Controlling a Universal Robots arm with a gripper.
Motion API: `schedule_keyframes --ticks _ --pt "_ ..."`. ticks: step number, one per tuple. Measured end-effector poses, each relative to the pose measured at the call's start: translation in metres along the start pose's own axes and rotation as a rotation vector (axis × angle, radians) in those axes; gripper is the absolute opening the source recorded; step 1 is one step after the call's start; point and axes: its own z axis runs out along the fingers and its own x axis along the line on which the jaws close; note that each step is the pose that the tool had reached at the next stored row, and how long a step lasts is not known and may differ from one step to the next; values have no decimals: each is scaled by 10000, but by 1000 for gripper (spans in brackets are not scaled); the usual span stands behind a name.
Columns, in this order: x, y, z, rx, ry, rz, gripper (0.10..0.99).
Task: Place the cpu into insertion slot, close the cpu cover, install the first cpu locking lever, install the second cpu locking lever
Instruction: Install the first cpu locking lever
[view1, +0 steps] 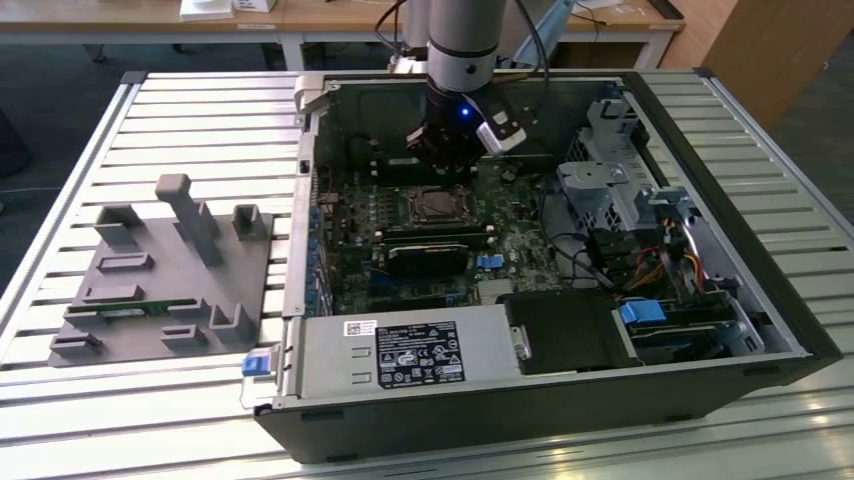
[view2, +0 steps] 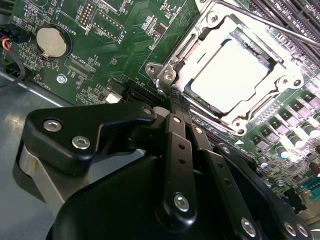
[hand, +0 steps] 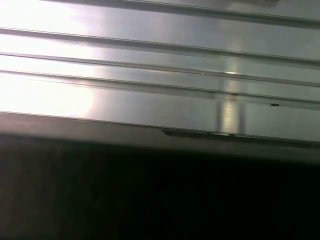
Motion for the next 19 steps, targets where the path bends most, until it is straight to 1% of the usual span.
schedule_keyframes --ticks 3,6,10,11,13,19 --pt "-1 1 1 -18 -3 -1 106" --pt "-1 2 -17 -20 -4 -1 106" --pt "-2 5 -98 -18 -3 -1 106" --pt "-3 5 -109 -17 -2 -1 106" --pt "-3 4 -108 -20 -4 -2 106" --pt "0 -28 -111 -17 -1 -2 106"
